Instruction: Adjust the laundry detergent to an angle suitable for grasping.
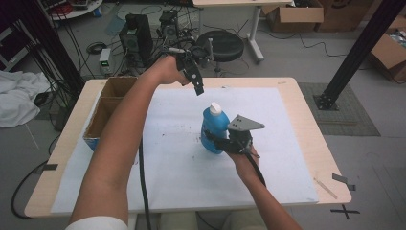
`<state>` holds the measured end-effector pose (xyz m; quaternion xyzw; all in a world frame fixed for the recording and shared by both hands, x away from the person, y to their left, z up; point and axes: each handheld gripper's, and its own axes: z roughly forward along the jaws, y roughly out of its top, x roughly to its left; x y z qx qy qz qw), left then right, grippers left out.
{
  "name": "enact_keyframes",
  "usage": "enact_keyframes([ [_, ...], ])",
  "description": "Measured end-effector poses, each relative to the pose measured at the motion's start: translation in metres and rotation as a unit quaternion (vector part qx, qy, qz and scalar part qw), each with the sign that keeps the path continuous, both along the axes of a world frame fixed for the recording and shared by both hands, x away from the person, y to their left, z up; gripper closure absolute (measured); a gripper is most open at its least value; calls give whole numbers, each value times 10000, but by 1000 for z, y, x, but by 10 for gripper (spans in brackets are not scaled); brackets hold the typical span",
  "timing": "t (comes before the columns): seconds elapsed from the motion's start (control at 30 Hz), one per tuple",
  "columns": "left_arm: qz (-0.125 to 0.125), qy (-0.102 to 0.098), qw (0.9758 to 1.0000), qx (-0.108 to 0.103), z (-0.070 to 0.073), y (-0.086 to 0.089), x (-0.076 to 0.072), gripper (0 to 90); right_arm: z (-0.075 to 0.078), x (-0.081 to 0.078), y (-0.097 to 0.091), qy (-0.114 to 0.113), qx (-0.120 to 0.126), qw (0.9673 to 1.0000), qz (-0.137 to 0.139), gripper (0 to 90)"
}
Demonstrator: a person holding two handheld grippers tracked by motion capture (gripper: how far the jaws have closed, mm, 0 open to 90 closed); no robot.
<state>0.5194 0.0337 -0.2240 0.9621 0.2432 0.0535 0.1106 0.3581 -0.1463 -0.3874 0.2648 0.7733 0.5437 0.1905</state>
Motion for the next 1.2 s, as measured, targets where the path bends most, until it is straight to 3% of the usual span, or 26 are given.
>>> enact_keyframes([
  [0.1,-3,15,10000,-8,0,0,0,201,4,-3,-9,80,53,9989,470,443],
  [0.13,-8,3,10000,0,-1,-1,-1,201,4,-3,-9,80,53,9989,470,443],
  [0.17,-9,10,10000,-13,-2,-1,-1,201,6,-4,-13,90,80,9972,736,443],
  [0.4,-108,-1,9999,23,-2,-5,-7,201,9,-5,-24,97,181,9919,1252,443],
  [0.43,-108,-15,9999,12,-1,-6,-8,201,8,-4,-27,106,209,9888,1474,443],
  [0.47,-108,-15,9999,12,-1,-6,-8,201,8,-4,-27,106,209,9888,1474,443],
  [0.5,-123,-34,9999,0,0,-7,-9,201,7,-4,-28,130,219,9850,1704,444],
  [0.6,-151,-38,9999,22,0,-8,-10,201,6,-4,-29,138,179,9825,1847,444],
  [0.67,-160,-41,9999,24,1,-8,-11,201,3,-4,-30,193,170,9776,2089,444],
  [0.7,-160,-41,9999,24,1,-8,-11,201,3,-4,-30,193,170,9776,2089,444],
  [0.73,-170,-54,9998,16,1,-8,-12,201,2,-3,-31,230,185,9737,2260,444],
  [0.77,-170,-54,9998,16,1,-8,-12,201,2,-3,-31,230,185,9737,2260,444],
  [1.0,-195,-60,9998,43,2,-8,-14,201,0,0,-33,320,1,9616,2727,444],
  [1.2,-170,-67,9998,29,1,-7,-14,202,-4,3,-36,396,12,9558,2915,445],
])
